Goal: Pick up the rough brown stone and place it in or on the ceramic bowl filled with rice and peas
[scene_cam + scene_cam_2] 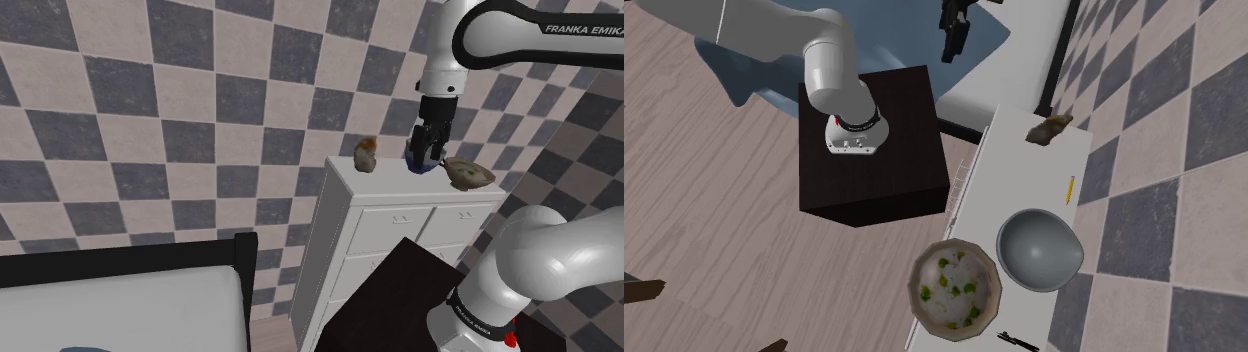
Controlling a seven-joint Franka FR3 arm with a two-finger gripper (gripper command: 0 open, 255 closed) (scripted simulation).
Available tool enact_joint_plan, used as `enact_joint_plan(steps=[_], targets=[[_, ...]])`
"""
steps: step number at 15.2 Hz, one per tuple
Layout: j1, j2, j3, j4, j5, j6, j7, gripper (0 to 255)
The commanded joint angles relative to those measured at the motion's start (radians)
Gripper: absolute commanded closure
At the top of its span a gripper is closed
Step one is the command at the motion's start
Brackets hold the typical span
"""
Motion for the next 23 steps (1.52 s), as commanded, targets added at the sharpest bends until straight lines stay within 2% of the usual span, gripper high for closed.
enact_joint_plan(steps=[1,7,13,18,23], targets=[[0.0,0.0,0.0,0.0,0.0,0.0,0.0,0],[-0.014,0.116,-0.094,0.018,-0.074,0.199,-0.124,0],[-0.016,0.265,-0.185,0.082,-0.104,0.387,-0.247,0],[-0.006,0.406,-0.256,0.17,-0.086,0.525,-0.357,0],[0.009,0.556,-0.32,0.284,-0.023,0.635,-0.481,0]])
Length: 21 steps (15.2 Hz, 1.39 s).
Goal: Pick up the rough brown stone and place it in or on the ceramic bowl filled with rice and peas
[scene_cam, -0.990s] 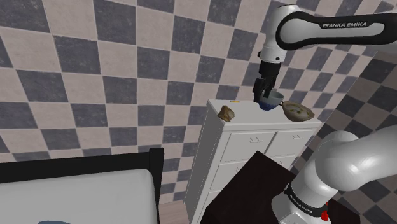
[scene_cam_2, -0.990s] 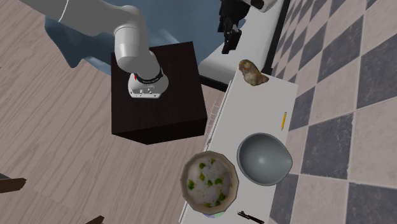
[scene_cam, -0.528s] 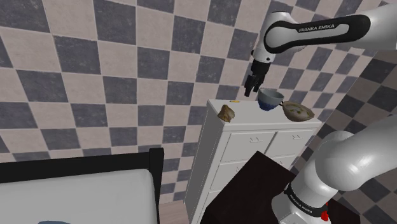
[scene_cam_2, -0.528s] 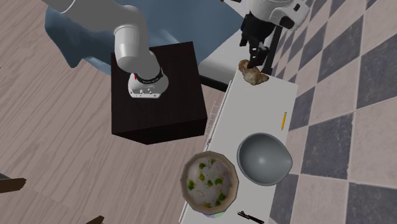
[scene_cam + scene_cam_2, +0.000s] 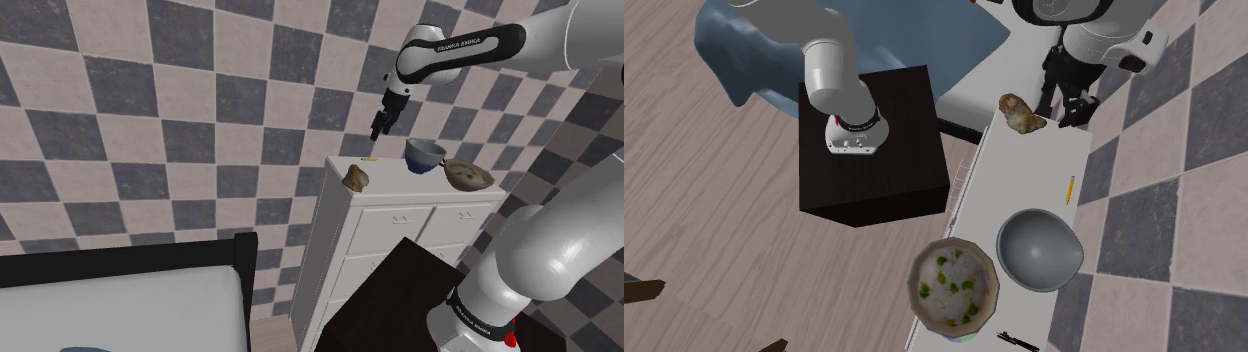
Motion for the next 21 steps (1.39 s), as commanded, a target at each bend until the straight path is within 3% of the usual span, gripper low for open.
enact_joint_plan(steps=[1,8,16,17,21], targets=[[0.002,0.047,-0.018,0.023,0.02,0.04,-0.035,0],[0.002,0.088,-0.027,-0.026,0.033,0.129,-0.046,0],[0.002,0.088,-0.027,-0.026,0.033,0.129,-0.046,0],[0.002,0.088,-0.027,-0.026,0.033,0.129,-0.046,255],[0.002,0.088,-0.027,-0.026,0.033,0.129,-0.046,255]])
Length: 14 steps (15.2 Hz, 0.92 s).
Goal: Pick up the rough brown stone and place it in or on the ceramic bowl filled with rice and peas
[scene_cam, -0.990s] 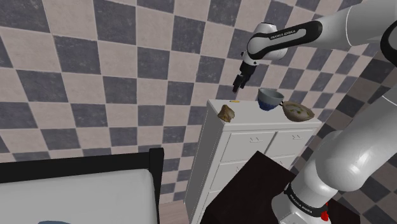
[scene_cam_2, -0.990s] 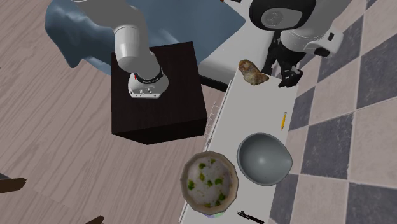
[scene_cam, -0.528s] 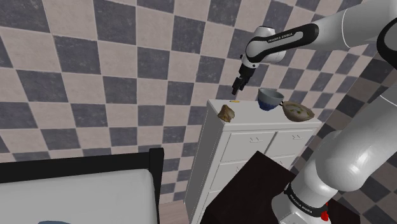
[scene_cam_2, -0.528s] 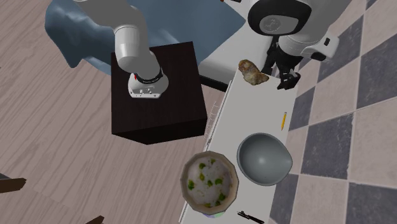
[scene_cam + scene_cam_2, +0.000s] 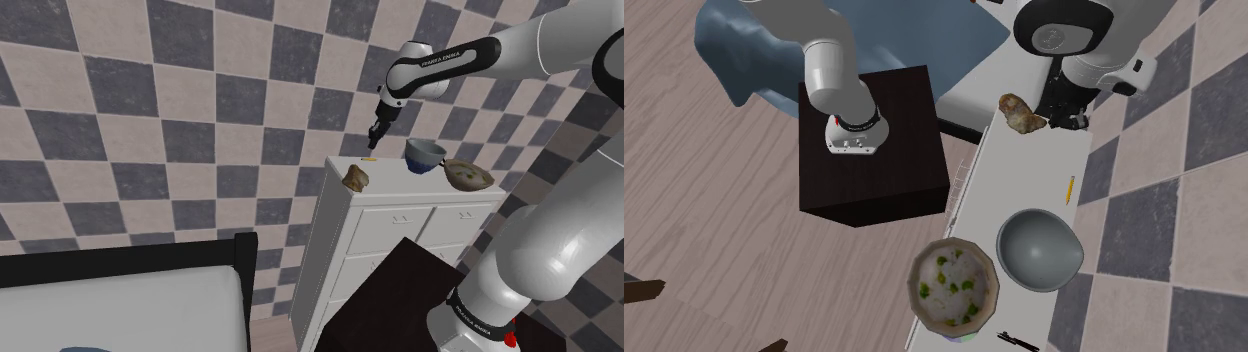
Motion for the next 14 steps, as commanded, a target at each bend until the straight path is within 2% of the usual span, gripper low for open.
enact_joint_plan(steps=[1,5,6,9,11,12,13,14], targets=[[0.0,0.0,0.0,0.0,0.0,0.0,0.0,255],[0.0,0.0,0.0,0.0,0.0,0.0,0.0,255],[0.0,0.0,0.0,0.0,0.0,0.0,0.0,0],[-0.016,-0.055,-0.061,-0.161,0.266,0.146,0.119,0],[0.002,-0.092,-0.099,-0.281,0.48,0.269,0.171,0],[0.026,-0.108,-0.12,-0.339,0.608,0.338,0.182,0],[0.044,-0.115,-0.132,-0.364,0.674,0.371,0.182,0],[0.055,-0.1,-0.136,-0.362,0.694,0.381,0.169,0]])
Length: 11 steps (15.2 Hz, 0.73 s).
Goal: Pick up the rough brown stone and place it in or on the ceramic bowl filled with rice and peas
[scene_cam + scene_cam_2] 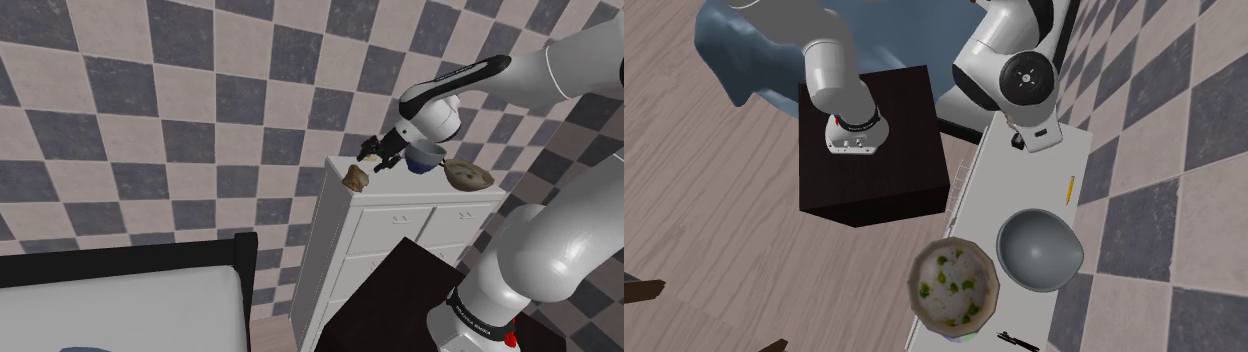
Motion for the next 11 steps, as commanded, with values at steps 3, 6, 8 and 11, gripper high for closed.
enact_joint_plan(steps=[3,6,8,11], targets=[[0.045,0.042,-0.022,-0.015,0.127,0.057,-0.045,0],[0.078,0.091,-0.032,-0.004,0.201,0.079,-0.096,0],[0.083,0.101,-0.033,-0.001,0.216,0.083,-0.107,0],[0.083,0.101,-0.033,-0.001,0.216,0.083,-0.107,0]])
